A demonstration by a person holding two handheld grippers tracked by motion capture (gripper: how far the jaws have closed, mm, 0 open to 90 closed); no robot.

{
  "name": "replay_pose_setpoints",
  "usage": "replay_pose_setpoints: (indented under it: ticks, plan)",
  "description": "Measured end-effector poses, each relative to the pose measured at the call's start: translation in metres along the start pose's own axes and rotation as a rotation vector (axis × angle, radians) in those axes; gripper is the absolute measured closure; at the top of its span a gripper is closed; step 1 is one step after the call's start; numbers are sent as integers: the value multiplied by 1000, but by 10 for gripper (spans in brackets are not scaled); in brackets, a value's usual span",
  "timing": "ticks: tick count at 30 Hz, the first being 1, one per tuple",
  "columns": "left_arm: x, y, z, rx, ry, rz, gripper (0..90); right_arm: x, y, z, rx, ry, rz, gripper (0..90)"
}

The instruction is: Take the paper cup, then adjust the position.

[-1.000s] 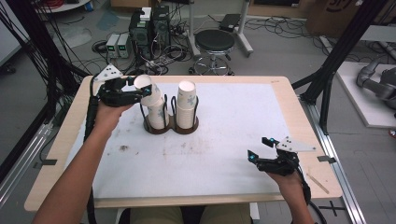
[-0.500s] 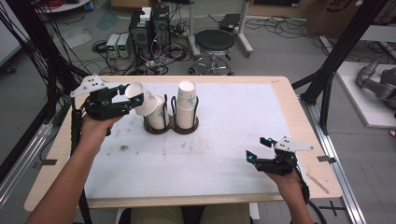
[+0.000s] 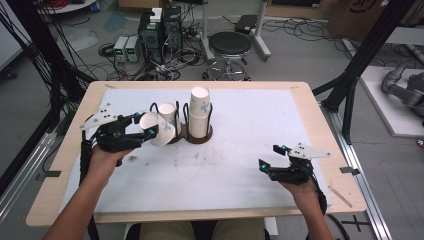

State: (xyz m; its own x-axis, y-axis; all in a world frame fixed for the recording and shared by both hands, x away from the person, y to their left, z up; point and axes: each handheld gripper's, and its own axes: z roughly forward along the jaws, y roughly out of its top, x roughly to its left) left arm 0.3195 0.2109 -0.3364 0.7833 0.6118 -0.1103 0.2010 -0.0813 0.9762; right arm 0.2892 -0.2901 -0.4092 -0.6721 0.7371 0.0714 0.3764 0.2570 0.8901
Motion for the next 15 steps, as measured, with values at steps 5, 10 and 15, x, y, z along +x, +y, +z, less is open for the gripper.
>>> replay_pose_setpoints:
  ticks: [5, 10, 15]
  plan:
    - [-11, -3, 8, 10, -34, 20, 372, 8, 6, 3, -13, 39, -20, 201]
    - [-19, -6, 17, 14, -69, 22, 371, 11, 9, 4, -27, 66, -16, 201]
    - [-28, -11, 29, 31, -113, 30, 372, 14, 12, 8, -27, 100, -9, 200]
